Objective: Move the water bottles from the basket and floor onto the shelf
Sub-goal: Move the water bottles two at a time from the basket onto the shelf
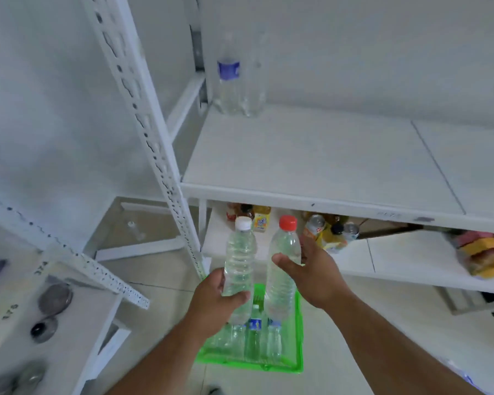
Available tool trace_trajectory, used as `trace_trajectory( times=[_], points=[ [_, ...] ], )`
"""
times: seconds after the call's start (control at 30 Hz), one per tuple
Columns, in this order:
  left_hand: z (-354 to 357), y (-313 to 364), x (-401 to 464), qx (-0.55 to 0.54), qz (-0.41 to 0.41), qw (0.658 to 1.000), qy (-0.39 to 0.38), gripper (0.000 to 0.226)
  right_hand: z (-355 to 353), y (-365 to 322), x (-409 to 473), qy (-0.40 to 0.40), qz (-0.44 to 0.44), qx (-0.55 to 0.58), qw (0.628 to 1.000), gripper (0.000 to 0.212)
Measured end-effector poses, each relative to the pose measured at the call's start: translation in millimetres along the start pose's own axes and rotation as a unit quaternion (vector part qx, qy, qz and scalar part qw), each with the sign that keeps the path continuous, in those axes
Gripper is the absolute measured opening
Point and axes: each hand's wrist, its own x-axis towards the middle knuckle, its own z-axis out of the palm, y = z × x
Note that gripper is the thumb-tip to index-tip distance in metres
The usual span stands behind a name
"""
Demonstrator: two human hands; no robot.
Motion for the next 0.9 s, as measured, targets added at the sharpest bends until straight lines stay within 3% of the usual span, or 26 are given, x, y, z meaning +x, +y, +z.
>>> trace_trajectory(
  times=[0.23, 0.47, 0.9],
  points=[
    [-3.8, 115.6, -61.9, 0.000, 0.088, 0.995, 0.042, 0.040, -87.9, -92.6, -51.7, 0.060, -0.096, 0.017, 0.993, 0.031],
    [-8.6, 176.6, -85.4, -0.001, 0.131, 0.988, 0.084, 0.038, -131.4, -139.7, -69.1, 0.084, -0.149, 0.026, 0.985, 0.030],
    [-54.3, 231.6, 4.5, 0.020, 0.131, 0.986, 0.104, 0.044, -118.8, -196.0, 28.1, 0.104, -0.134, 0.026, 0.985, 0.042]
  ],
)
